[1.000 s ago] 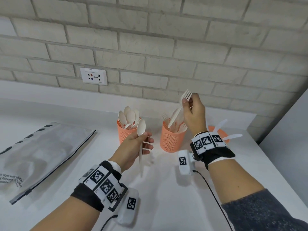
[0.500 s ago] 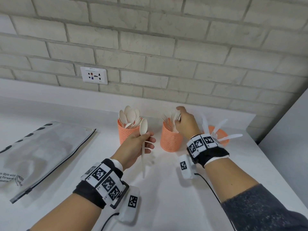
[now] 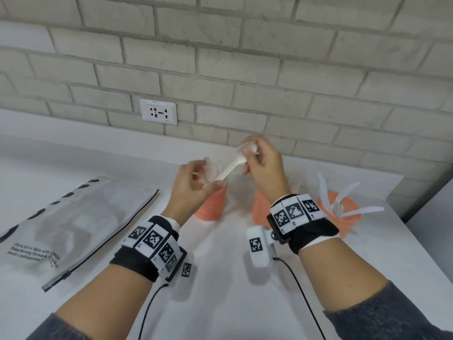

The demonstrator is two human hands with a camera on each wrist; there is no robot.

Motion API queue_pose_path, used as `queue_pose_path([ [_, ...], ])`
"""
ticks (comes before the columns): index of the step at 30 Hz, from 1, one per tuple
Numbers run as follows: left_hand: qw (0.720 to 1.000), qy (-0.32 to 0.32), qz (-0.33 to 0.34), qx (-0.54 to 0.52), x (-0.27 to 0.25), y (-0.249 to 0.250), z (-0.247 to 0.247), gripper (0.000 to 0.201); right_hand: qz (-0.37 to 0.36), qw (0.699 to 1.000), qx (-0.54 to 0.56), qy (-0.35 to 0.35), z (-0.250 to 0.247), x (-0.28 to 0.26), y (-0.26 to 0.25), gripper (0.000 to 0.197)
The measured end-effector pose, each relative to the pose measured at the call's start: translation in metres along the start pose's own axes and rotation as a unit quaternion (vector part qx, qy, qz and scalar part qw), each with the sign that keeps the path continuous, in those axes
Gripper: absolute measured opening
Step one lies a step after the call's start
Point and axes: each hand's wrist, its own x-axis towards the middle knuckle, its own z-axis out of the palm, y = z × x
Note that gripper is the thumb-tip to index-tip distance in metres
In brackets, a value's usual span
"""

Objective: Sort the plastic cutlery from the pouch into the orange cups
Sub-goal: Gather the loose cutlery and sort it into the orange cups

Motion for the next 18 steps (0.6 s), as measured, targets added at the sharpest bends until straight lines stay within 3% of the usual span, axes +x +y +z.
queue_pose_path([
  [2, 0.997, 0.011, -0.008, 0.072, 0.009, -0.012, -0.008, 0.094, -0.034, 0.994, 0.004, 0.100, 0.000, 0.010, 0.000, 0.019],
  [5, 0.987, -0.081, -0.088, 0.106, 0.019, -0.024, -0.004, 0.126, -0.083, 0.990, -0.036, 0.110, 0.013, 0.016, 0.007, 0.026],
  [7, 0.986, -0.114, -0.104, 0.063, 0.021, -0.027, 0.003, 0.126, -0.110, 0.987, -0.098, 0.059, 0.028, 0.013, 0.017, 0.030],
  [11, 0.992, -0.072, -0.102, 0.035, 0.021, -0.033, 0.010, 0.113, -0.097, 0.964, -0.244, -0.032, 0.047, 0.003, 0.035, 0.031],
  [15, 0.990, -0.080, -0.109, 0.034, 0.022, -0.039, 0.007, 0.115, -0.029, 0.904, -0.368, -0.216, 0.055, -0.006, 0.048, 0.033],
  [17, 0.984, -0.111, -0.116, 0.078, 0.023, -0.042, 0.003, 0.111, -0.014, 0.896, -0.373, -0.242, 0.057, -0.011, 0.047, 0.034],
  [18, 0.972, -0.129, -0.113, 0.162, 0.023, -0.045, -0.003, 0.104, -0.019, 0.902, -0.364, -0.230, 0.058, -0.012, 0.044, 0.034],
])
